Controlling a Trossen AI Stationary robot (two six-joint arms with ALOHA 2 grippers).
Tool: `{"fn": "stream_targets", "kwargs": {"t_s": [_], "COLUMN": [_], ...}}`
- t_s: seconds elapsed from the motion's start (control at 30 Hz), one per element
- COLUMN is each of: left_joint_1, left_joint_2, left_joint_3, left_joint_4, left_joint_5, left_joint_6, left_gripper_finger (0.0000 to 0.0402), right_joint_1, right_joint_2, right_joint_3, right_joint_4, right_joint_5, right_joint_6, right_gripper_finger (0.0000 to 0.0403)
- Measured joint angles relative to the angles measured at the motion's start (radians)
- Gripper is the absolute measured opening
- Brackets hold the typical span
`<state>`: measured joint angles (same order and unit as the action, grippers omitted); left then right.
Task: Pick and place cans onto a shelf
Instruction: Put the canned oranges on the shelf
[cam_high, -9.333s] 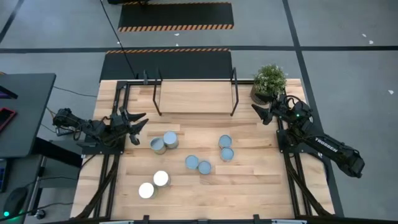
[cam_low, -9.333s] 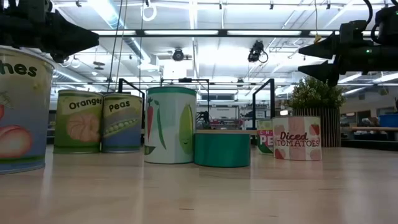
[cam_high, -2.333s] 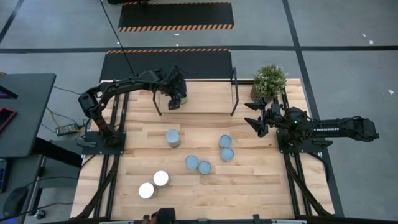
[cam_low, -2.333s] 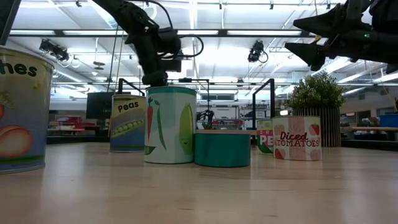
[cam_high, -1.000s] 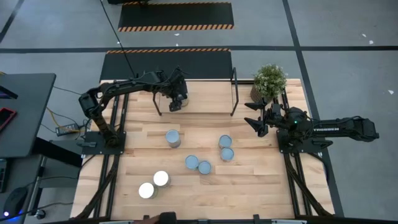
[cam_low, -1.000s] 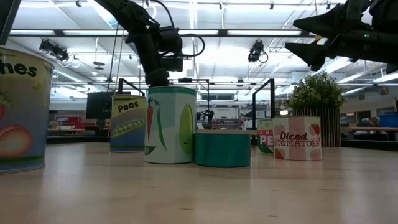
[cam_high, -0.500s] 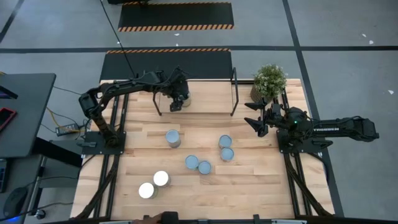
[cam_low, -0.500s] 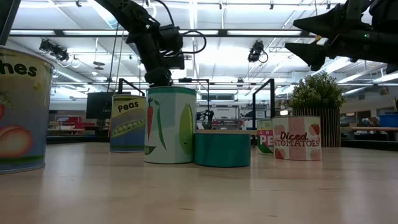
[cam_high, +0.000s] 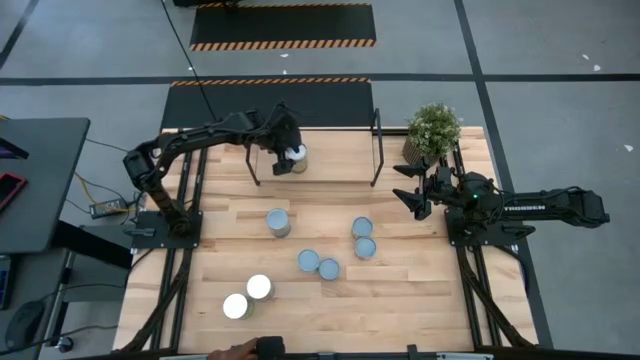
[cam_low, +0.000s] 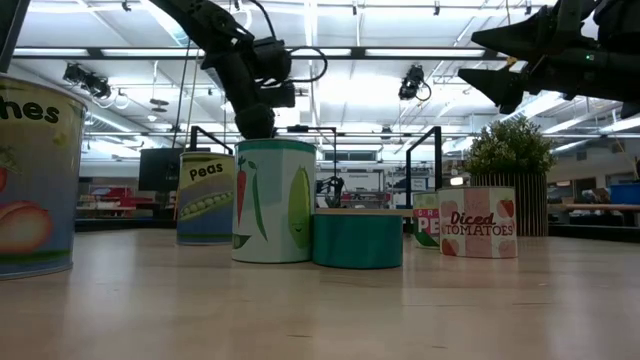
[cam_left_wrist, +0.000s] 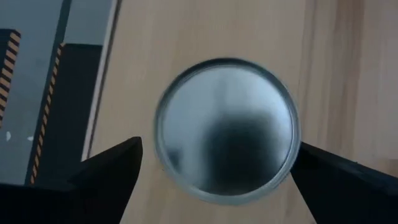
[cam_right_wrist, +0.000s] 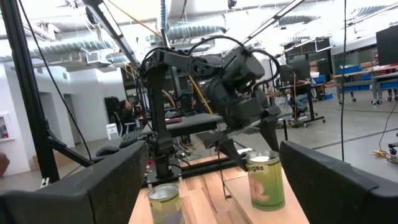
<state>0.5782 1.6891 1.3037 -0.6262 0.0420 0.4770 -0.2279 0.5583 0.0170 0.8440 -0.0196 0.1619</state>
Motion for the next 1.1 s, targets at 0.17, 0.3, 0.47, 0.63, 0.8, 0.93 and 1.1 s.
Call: {"fn": "stream_targets", "kwargs": {"t_s": [0.17, 0.3, 0.47, 0.63, 0.8, 0.93, 1.1], "left_joint_1": [0.002, 0.000, 0.001, -0.018, -0.025, -0.040, -0.064], "left_joint_2": [-0.041, -0.067, -0.105, -0.115, -0.115, -0.115, -0.115], "left_joint_3": [0.000, 0.000, 0.000, 0.000, 0.000, 0.000, 0.000], "left_joint_4": [-0.001, -0.008, 0.061, 0.135, 0.134, 0.146, 0.143], "left_joint_5": [0.014, 0.050, 0.068, 0.079, 0.081, 0.072, 0.024], "left_joint_6": [0.005, 0.014, 0.001, 0.005, -0.072, -0.095, -0.131], "left_gripper_finger": [0.0399, 0.0399, 0.0398, 0.0398, 0.0398, 0.0398, 0.0398], "right_joint_1": [0.000, 0.000, 0.000, 0.000, 0.000, 0.000, 0.000], "right_joint_2": [0.000, 0.000, 0.000, 0.000, 0.000, 0.000, 0.000], "right_joint_3": [0.000, 0.000, 0.000, 0.000, 0.000, 0.000, 0.000], "right_joint_4": [0.000, -0.001, -0.001, -0.001, -0.001, -0.001, -0.001], "right_joint_5": [0.000, 0.000, 0.000, 0.000, 0.000, 0.000, 0.000], "right_joint_6": [0.000, 0.000, 0.000, 0.000, 0.000, 0.000, 0.000], "right_gripper_finger": [0.0373, 0.0373, 0.0373, 0.0373, 0.0373, 0.0373, 0.0373]}}
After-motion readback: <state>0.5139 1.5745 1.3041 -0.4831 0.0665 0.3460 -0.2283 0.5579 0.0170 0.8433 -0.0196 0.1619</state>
